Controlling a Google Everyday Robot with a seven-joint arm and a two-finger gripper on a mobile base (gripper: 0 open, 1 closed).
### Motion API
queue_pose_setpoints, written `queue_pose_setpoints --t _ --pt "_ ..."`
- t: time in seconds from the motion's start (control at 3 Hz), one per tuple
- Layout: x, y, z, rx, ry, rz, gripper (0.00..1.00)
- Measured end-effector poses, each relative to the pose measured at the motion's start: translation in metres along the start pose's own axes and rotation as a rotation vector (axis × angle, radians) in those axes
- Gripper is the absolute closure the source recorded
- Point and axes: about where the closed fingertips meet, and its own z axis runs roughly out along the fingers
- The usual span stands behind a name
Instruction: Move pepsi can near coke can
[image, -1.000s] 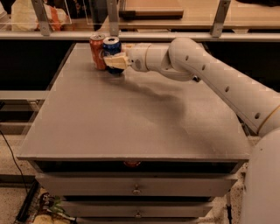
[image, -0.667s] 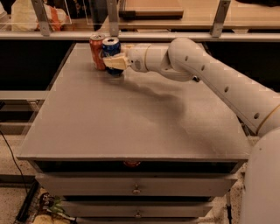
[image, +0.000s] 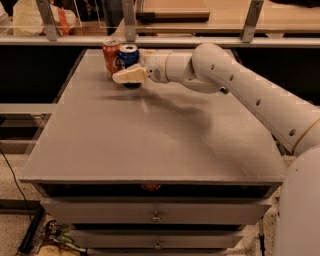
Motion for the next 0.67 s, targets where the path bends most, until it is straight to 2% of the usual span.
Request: queue_pose_setpoints --t 0.67 --pt "0.0039 0.0002 -0.0107 -0.034 0.03 -0.02 0.0"
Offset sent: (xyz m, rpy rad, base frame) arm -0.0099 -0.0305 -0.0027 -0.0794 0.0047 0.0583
